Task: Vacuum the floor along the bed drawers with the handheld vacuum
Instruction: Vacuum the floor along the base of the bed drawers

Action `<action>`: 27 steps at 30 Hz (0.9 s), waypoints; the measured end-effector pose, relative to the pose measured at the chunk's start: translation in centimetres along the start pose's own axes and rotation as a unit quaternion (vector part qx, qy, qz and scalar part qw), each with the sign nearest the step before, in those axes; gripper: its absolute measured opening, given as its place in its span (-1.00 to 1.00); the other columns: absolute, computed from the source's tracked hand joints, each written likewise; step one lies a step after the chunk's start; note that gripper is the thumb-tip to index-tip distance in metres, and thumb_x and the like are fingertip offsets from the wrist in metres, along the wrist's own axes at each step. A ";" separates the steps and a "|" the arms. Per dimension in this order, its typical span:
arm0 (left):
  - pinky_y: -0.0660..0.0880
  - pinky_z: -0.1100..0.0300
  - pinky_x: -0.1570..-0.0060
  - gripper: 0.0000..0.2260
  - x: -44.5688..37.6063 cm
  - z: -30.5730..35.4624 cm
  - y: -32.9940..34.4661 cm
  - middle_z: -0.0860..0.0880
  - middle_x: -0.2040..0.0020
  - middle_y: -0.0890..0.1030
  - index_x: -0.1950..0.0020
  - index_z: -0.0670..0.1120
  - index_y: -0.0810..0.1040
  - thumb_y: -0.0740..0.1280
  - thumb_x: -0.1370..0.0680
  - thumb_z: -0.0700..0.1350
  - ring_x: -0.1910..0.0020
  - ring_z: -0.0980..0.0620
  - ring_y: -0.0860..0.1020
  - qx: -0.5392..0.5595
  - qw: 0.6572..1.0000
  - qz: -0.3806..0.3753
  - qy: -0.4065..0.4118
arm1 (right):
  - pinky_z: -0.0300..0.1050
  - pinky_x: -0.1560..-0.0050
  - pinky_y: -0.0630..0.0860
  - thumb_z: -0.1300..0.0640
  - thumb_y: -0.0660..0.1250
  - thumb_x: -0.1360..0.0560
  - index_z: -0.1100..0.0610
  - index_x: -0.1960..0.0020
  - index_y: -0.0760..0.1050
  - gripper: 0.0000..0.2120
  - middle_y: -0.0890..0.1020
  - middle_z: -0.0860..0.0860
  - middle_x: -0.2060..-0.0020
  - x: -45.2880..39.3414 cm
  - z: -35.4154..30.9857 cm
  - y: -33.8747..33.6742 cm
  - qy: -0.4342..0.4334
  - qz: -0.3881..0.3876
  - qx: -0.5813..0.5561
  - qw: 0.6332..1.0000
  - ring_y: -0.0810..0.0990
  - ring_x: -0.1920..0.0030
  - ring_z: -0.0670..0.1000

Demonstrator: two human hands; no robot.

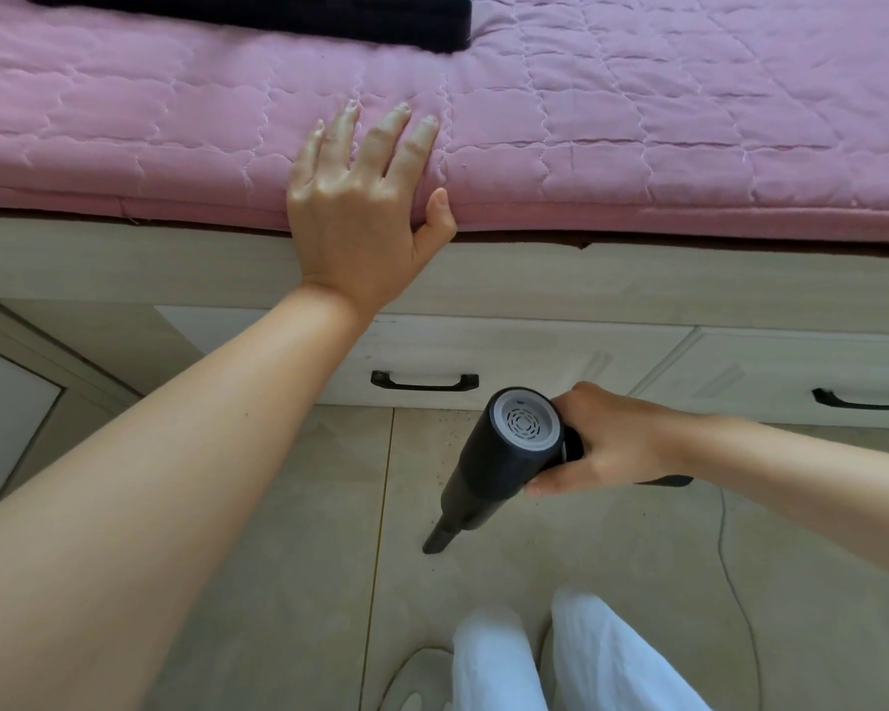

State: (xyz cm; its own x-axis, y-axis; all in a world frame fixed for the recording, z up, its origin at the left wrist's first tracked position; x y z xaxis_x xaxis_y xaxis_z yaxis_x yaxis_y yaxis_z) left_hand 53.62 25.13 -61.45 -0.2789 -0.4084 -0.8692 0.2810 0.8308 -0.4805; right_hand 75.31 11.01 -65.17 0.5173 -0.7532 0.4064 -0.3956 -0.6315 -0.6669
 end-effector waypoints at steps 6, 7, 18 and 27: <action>0.51 -0.17 -0.21 -0.60 -1.1 1.2 -0.3 -0.06 -0.25 0.66 -0.29 -0.07 0.65 0.24 -0.51 -0.02 -0.24 -0.28 0.60 -0.004 1.000 -0.003 -0.029 | -0.12 0.08 0.57 -0.19 0.45 -0.34 -0.08 0.01 0.53 -0.69 0.65 -0.16 0.18 0.1 0.5 -0.2 0.000 -0.022 0.008 1.000 0.60 0.14 -0.18; 0.51 -0.18 -0.21 -0.61 -1.3 1.4 -0.3 -0.06 -0.25 0.66 -0.27 -0.07 0.66 0.24 -0.51 -0.03 -0.23 -0.27 0.60 0.000 1.000 -0.004 -0.030 | -0.12 0.09 0.57 -0.19 0.45 -0.34 -0.10 0.03 0.52 -0.72 0.64 -0.17 0.20 0.1 0.6 -0.3 0.001 -0.017 0.007 1.000 0.60 0.15 -0.19; 0.49 -0.27 -0.23 -0.57 -1.6 4.8 0.8 -0.07 -0.29 0.64 -0.30 -0.06 0.65 0.20 -0.53 0.05 -0.26 -0.30 0.58 0.022 1.000 -0.018 0.006 | -0.09 0.05 0.57 -0.13 0.43 -0.35 -0.11 0.03 0.53 -0.77 0.65 -0.17 0.19 0.2 1.5 -1.3 0.002 0.019 -0.021 1.000 0.61 0.12 -0.18; 0.51 -0.20 -0.23 -0.57 -0.9 5.0 1.1 -0.07 -0.28 0.64 -0.30 -0.06 0.65 0.19 -0.55 0.06 -0.26 -0.26 0.59 0.012 1.000 0.006 0.004 | -0.30 0.15 0.51 -0.12 0.44 -0.40 -0.16 0.06 0.49 -0.82 0.63 -0.16 0.21 0.0 2.5 -0.6 0.021 0.070 -0.038 0.997 0.59 0.16 -0.19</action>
State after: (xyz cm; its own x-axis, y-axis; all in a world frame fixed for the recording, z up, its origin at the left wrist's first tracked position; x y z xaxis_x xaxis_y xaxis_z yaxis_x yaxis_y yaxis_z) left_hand 58.80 24.54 -61.78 -0.2819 -0.3948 -0.8745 0.3071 0.8263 -0.4721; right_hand 77.51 11.85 -66.31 0.4208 -0.8414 0.3392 -0.5186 -0.5299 -0.6711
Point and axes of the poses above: each hand's wrist, its own x-axis away from the middle knuckle, its own y-axis out of the palm, z = x × y, the point moved 1 cm from there along -x, towards the middle knuckle
